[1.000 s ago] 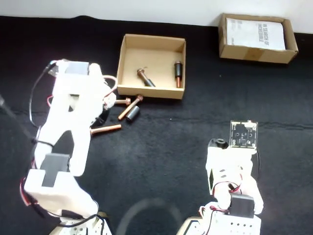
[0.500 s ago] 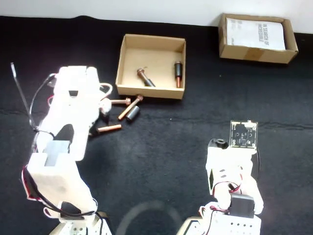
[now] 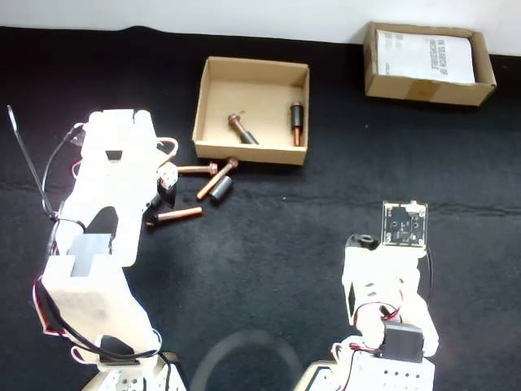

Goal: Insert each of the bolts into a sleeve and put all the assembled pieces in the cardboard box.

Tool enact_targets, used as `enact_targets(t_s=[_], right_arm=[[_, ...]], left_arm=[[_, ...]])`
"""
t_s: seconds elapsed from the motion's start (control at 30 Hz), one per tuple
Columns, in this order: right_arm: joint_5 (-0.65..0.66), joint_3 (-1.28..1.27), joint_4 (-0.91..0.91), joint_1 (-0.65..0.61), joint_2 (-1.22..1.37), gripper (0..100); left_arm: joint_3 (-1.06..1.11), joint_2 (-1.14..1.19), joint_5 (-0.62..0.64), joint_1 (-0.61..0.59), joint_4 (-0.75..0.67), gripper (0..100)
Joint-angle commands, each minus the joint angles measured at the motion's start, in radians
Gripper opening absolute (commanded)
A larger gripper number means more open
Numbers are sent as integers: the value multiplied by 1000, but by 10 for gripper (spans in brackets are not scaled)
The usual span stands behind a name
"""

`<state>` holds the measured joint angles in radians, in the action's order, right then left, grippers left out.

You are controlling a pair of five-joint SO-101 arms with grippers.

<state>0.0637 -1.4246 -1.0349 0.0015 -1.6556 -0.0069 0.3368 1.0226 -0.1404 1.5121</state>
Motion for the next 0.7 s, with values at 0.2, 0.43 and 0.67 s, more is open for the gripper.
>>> enact_targets(t_s=[0.2, 0.43, 0.67], right_arm=[[0, 16, -2, -4, -12, 6], [2, 16, -2, -4, -12, 6], [6, 16, -2, -4, -12, 6]], left_arm=[[-28, 5, -5, -5, -23, 143], [-41, 117, -3, -8, -44, 143], [-41, 159, -9, -13, -109, 143]])
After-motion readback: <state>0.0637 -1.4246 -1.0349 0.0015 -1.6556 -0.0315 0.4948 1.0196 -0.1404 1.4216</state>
